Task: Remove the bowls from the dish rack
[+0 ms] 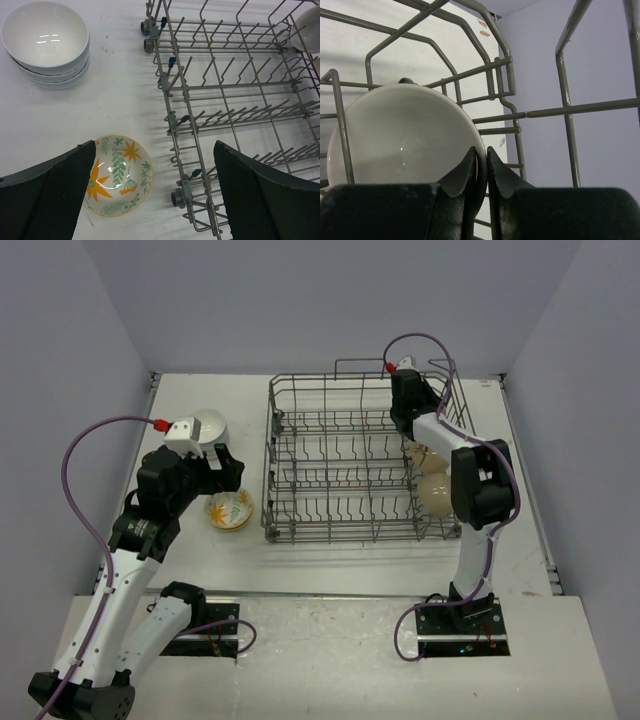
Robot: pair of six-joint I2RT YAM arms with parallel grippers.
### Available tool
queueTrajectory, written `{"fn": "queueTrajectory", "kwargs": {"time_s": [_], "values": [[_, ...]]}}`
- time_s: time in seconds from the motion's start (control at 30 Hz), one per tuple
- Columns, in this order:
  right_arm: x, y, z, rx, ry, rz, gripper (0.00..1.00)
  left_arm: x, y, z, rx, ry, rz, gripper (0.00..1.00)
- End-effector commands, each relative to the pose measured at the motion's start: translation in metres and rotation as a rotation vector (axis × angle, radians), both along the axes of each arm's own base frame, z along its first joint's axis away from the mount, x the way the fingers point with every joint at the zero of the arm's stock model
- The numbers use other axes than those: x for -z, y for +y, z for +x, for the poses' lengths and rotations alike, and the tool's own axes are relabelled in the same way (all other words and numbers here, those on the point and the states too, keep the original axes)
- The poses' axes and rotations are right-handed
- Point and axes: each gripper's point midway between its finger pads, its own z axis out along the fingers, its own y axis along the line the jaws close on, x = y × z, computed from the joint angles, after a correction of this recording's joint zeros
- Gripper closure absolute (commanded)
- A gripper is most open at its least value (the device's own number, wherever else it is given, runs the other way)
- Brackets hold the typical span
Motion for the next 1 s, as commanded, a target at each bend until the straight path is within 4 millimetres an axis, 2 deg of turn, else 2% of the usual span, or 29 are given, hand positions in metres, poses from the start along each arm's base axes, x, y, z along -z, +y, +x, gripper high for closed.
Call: {"fn": "queueTrajectory", "kwargs": {"time_s": [0.0,0.2,0.53,0.83,0.97], "values": [[0.022,-0.004,-0.007,0.016,0.069,0.036,1.0,-0.009,-0.003,0.003,0.022,-0.051,0.006,0.0],[0.008,-0.009,-0.006,0.052,0.04,0.009,1.0,-0.01,-0.002,0.003,0.017,-0.053,0.008,0.0],[-0.055,-0.024,-0.002,0.098,-0.104,-0.149,1.0,-0.01,-0.001,0.003,0.009,-0.055,0.01,0.0],[-0.071,-0.025,0.0,0.079,-0.14,-0.231,1.0,-0.011,0.001,0.003,0.0,-0.055,0.012,0.0],[-0.089,-0.023,-0.002,0.065,-0.176,-0.279,1.0,-0.01,0.001,0.003,-0.001,-0.054,0.013,0.0]]}}
